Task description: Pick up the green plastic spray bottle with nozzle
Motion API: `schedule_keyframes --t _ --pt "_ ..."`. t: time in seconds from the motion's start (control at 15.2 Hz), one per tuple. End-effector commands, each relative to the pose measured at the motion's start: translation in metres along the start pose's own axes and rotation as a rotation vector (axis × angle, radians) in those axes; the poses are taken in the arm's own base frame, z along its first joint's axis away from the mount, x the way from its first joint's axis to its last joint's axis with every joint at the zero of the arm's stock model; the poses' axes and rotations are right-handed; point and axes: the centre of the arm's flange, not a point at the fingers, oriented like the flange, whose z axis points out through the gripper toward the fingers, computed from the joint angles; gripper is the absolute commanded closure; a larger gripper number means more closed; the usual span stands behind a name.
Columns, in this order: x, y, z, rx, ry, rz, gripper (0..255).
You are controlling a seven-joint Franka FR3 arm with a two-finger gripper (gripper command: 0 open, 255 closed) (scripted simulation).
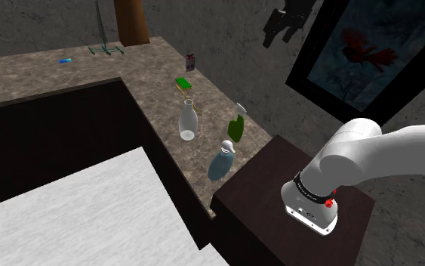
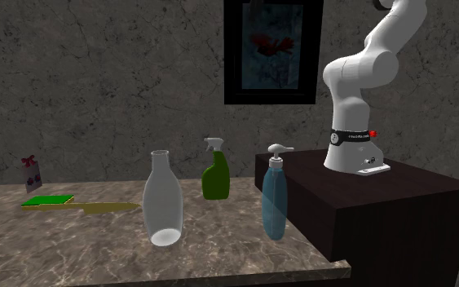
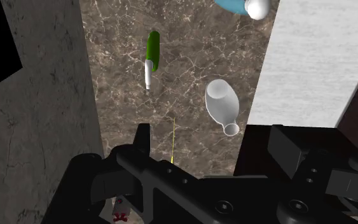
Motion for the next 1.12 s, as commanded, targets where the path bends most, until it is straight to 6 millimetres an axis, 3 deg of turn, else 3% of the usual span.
schedule_keyframes --t 0.0,1.06 --pt "0.0 0.0 0.0 0.0 0.0 0.0 0" --pt "0.036 0.042 0.206 0.0 -0.087 0.058 0"
